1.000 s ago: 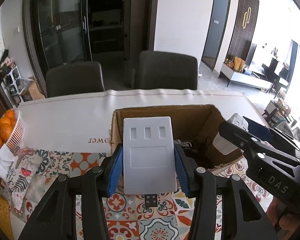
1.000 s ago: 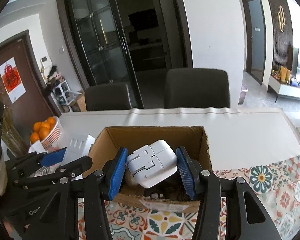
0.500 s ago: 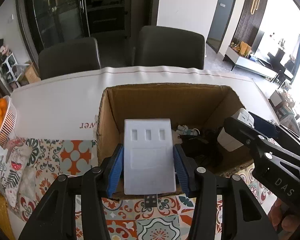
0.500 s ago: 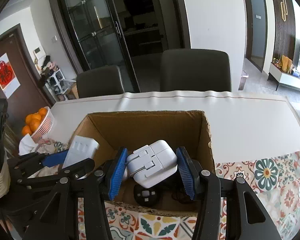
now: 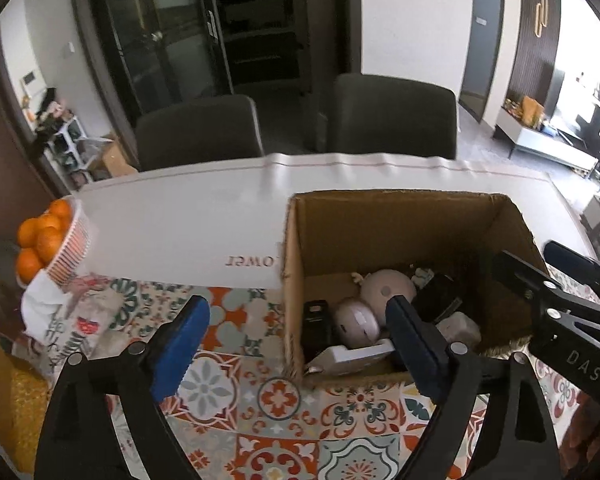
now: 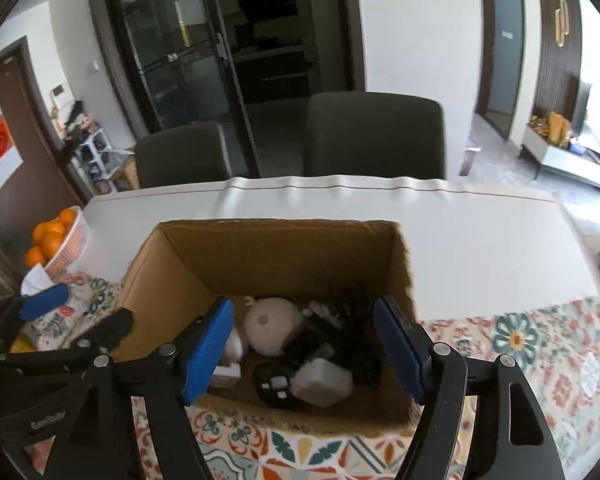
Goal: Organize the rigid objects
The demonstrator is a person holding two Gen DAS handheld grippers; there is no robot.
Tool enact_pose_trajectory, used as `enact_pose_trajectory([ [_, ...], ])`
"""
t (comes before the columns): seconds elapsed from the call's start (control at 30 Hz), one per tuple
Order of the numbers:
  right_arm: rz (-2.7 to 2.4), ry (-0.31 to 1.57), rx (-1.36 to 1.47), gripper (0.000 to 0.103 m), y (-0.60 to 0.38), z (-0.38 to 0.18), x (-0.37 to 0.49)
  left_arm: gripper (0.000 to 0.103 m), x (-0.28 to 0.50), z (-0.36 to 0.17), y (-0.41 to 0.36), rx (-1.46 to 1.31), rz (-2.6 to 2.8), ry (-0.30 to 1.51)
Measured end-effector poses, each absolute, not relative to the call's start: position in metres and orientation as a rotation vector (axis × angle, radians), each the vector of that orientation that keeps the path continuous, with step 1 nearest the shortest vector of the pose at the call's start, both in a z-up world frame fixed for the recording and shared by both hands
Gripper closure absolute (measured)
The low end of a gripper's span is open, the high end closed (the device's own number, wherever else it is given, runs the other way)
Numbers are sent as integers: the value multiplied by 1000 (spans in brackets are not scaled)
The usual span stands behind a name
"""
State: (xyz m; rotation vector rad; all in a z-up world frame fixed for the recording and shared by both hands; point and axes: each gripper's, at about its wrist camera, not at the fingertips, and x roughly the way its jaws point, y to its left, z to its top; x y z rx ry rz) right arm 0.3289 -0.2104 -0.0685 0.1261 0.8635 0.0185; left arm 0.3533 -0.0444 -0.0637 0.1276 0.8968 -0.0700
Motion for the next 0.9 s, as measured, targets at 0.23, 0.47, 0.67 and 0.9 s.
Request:
enact_pose_trajectory([
  [0.23,-65,821,99,23,-211,-41,294,5,323,-41,-39,106,-58,832],
  [0.47,-101,756,76,18,-211,-7,246,1,281,-12,-39,97,-92,761],
  [0.67,-151,690,61,13,-212,21,204,0,240,17,-38,104,-89,675],
  [0.9,-169,630,53,10,-213,48,159,0,195,45,-43,120,-93,598],
])
